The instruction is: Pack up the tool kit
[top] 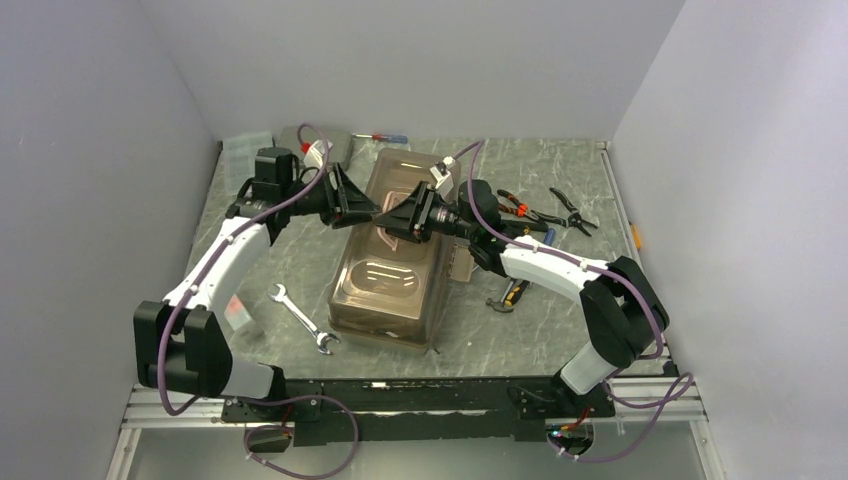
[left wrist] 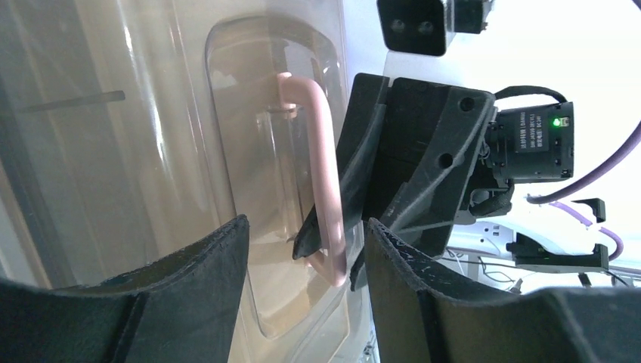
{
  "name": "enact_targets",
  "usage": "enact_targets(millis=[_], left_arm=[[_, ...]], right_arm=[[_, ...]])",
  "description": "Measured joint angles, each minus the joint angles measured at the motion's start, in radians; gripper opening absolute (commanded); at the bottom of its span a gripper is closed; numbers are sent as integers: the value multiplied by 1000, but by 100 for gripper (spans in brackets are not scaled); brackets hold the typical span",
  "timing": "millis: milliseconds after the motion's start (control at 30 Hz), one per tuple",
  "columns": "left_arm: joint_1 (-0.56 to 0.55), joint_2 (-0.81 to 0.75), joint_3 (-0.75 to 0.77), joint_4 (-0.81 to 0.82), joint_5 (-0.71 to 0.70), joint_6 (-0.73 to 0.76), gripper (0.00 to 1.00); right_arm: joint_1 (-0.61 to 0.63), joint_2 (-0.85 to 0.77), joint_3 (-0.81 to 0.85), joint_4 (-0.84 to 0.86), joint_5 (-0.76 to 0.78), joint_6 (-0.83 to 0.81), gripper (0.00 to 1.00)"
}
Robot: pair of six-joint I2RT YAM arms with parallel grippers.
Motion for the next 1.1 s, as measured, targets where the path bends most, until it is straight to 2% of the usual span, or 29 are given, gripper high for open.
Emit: enact_targets(millis=[500, 633, 1100], left_arm=[[-63, 71, 26, 39, 17, -27, 62], [-76, 94, 46, 39, 18, -23, 59], [-117, 168, 98, -4, -6, 13, 27]], right_arm=[[0, 0, 0, 0, -12, -2, 40], [0, 0, 0, 0, -19, -8, 51], [-11, -47, 0, -66, -27, -54, 60]])
